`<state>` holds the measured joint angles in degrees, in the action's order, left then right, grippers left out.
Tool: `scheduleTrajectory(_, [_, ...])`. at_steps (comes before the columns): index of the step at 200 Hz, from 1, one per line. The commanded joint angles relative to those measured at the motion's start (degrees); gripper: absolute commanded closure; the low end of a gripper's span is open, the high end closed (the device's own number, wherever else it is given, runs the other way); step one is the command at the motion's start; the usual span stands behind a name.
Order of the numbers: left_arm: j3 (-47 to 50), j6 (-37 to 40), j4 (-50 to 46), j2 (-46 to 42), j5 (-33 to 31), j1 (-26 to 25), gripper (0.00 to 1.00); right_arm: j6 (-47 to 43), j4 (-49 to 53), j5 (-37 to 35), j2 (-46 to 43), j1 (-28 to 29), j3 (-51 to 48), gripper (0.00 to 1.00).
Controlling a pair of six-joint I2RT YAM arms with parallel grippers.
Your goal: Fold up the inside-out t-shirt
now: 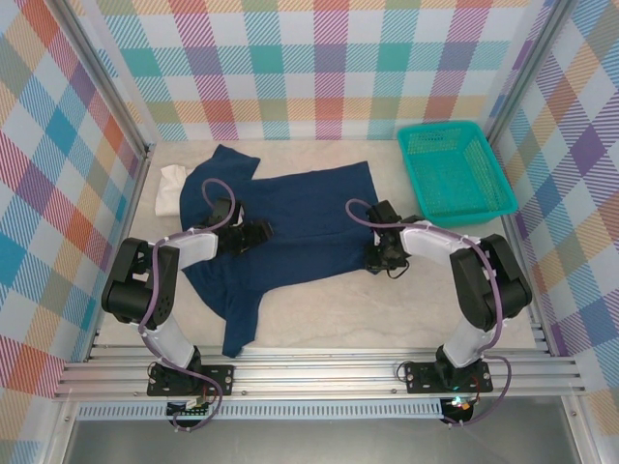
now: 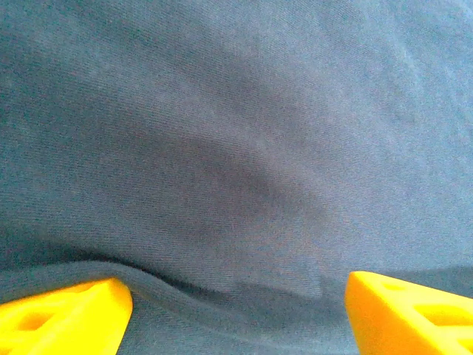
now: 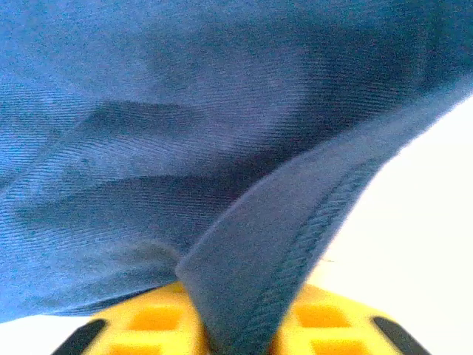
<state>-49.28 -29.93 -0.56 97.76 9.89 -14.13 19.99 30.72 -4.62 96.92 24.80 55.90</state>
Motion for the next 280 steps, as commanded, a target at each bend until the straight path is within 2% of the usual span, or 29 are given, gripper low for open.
scheduleTrajectory(1, [3.24, 1.66, -4.28, 2.55, -2.09, -0.38, 0.22, -1.50, 4.78, -4.20, -1.64, -3.09, 1.10, 0.88])
scheduleTrajectory(40, [4.88, 2.74, -4.91, 2.80, -4.18, -0.28, 0.22, -4.01, 12.12, -13.02, -5.78, -4.71, 2.75, 0.89])
scheduleTrajectory(78, [5.50, 2.84, -5.17, 1.99, -4.47, -0.28, 0.22, -5.30, 17.14, -20.95, -7.54, -6.09, 4.33, 0.83])
scheduleTrajectory(100, [5.39, 2.93, -5.10, 2.12, -4.18, -0.28, 0.22, -5.49, 18.47, -23.87, -7.58, -6.78, 5.33, 0.76])
scheduleTrajectory(119, [5.27, 3.06, -5.02, 2.23, -4.00, -0.28, 0.22, -4.94, 16.29, -16.79, -9.11, -6.12, 4.48, 0.68])
scheduleTrajectory(141, [5.32, 3.04, -4.82, 2.24, -4.07, -0.28, 0.22, -1.90, 9.49, -5.36, -12.11, -3.56, 0.37, 0.50])
scheduleTrajectory(153, [5.26, 3.05, -4.80, 2.26, -3.98, -0.33, 0.22, 1.18, 4.95, 0.59, -12.55, -3.44, -2.26, 0.44])
scheduleTrajectory(183, [5.08, 3.22, -4.76, 2.50, -3.68, -0.28, 0.22, 5.18, -0.75, 2.96, -9.32, -3.42, -4.52, 0.38])
scheduleTrajectory(209, [5.12, 3.37, -4.67, 2.43, -3.59, -0.29, 0.22, 6.48, -1.24, -1.03, -5.97, -4.13, -3.61, 0.40])
scheduleTrajectory(227, [5.25, 3.30, -4.63, 2.25, -3.64, -0.29, 0.22, 7.78, -3.85, 0.33, -5.30, -4.98, -4.55, 0.47])
scheduleTrajectory(280, [5.37, 3.49, -4.58, 2.15, -3.69, -0.31, 0.21, 7.39, -4.00, -1.14, -4.91, -7.88, -6.01, 0.81])
